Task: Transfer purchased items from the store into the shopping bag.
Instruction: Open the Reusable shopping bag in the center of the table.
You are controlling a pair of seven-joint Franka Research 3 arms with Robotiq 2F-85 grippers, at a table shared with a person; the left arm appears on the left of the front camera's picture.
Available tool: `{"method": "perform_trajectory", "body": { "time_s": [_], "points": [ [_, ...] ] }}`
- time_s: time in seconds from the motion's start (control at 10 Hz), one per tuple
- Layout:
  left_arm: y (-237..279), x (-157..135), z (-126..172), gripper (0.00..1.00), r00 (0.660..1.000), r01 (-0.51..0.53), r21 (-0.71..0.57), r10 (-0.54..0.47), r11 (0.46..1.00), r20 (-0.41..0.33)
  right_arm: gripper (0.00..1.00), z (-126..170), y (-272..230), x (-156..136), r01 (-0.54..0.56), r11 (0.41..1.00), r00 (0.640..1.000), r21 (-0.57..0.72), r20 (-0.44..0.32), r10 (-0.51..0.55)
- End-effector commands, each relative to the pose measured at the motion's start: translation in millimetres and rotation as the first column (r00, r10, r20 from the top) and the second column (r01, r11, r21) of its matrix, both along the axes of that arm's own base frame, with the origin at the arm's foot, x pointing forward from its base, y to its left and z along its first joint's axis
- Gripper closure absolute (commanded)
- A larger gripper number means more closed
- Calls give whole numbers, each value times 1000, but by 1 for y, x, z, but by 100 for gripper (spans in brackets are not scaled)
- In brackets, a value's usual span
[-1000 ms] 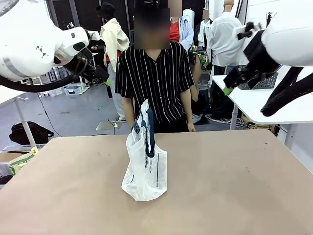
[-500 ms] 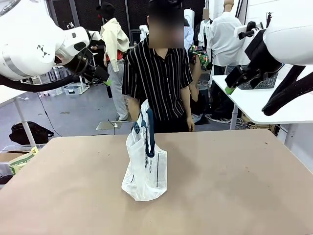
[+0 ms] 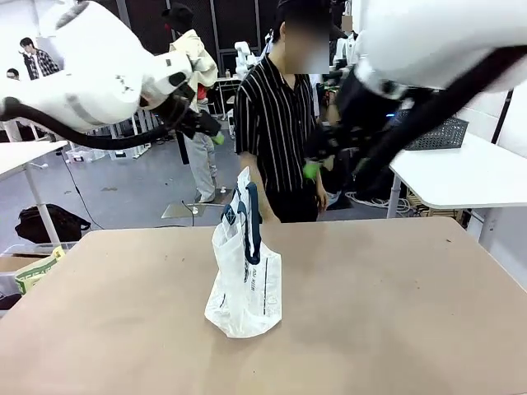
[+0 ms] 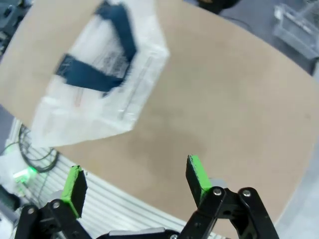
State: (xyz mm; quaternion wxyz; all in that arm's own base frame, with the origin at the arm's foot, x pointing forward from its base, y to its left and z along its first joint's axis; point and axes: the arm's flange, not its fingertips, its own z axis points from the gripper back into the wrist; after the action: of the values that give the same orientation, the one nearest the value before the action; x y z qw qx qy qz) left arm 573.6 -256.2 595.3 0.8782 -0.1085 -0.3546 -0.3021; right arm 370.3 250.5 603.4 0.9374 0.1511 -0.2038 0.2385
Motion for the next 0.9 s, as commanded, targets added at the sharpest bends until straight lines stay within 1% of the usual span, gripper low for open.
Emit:
{"method": "perform_trajectory", "body": {
  "time_s": [0.0,0.1,0.2,0.3,0.4,0.5,0.6,0.8],
  "points": [
    [-13,27,-8,0,996,55,-24,-56,998,-71,0,-3,33,21,-42,999,994,18,-95,43],
    [-21,33,-21,0,994,59,-19,-61,998,-94,0,-13,57,26,-63,997,990,43,-125,68],
    [-31,34,-34,0,991,58,3,-57,998,-119,0,-21,69,28,-68,995,984,78,-161,80],
    [-34,33,-45,0,988,63,6,-62,998,-144,0,-29,80,25,-73,995,983,71,-165,84],
    [-33,33,-52,0,987,56,10,-53,998,-154,0,-37,87,25,-53,997,986,55,-152,61],
    [-32,30,-56,0,985,52,8,-50,999,-163,0,-46,95,27,-39,998,988,43,-151,45],
    [-31,28,-60,0,986,42,29,-36,999,-166,0,-57,102,31,-50,998,984,30,-171,55],
    [-25,24,-64,0,985,26,39,-19,999,-171,0,-71,109,36,-42,999,983,-11,-177,40]
  ]
}}
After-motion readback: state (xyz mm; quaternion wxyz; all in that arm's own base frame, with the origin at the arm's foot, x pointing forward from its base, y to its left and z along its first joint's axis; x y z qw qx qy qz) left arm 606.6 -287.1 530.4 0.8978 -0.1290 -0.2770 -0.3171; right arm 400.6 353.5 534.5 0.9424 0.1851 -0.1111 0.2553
